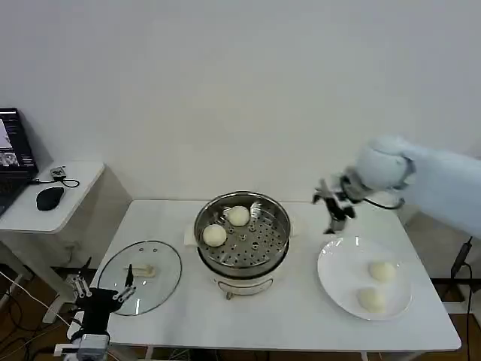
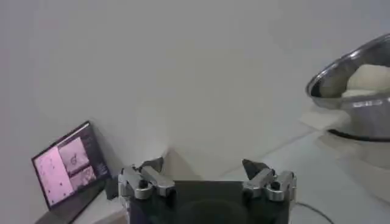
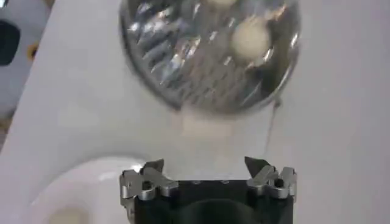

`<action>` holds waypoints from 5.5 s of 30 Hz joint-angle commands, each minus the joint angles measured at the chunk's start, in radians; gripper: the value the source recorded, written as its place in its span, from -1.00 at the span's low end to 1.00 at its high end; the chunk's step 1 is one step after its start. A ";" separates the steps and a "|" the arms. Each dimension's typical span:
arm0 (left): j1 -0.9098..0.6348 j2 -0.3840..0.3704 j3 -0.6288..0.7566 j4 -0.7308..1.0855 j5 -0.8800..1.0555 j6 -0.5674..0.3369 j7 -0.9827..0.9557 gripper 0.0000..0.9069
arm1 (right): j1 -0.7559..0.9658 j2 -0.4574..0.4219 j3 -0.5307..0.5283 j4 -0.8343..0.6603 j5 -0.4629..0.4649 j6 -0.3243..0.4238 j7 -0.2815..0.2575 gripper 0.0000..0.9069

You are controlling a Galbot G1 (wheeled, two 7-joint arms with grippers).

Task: Take steamed baozi put them in steamer then cover it.

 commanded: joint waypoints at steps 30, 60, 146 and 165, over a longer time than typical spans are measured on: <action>0.011 0.003 -0.008 0.027 0.018 -0.003 -0.002 1.00 | -0.926 -0.190 0.626 -0.085 -0.322 0.132 -0.024 1.00; 0.006 -0.004 -0.008 0.027 0.023 0.001 -0.001 1.00 | -0.842 -0.162 0.601 -0.097 -0.309 0.106 -0.067 0.36; 0.022 -0.028 -0.069 -0.005 0.018 -0.002 -0.007 1.00 | -0.168 0.591 0.118 -0.227 -0.211 0.467 -0.162 1.00; -0.007 0.019 -0.062 0.007 -0.006 0.007 0.001 1.00 | -0.078 0.125 0.260 -0.234 -0.125 0.220 -0.096 1.00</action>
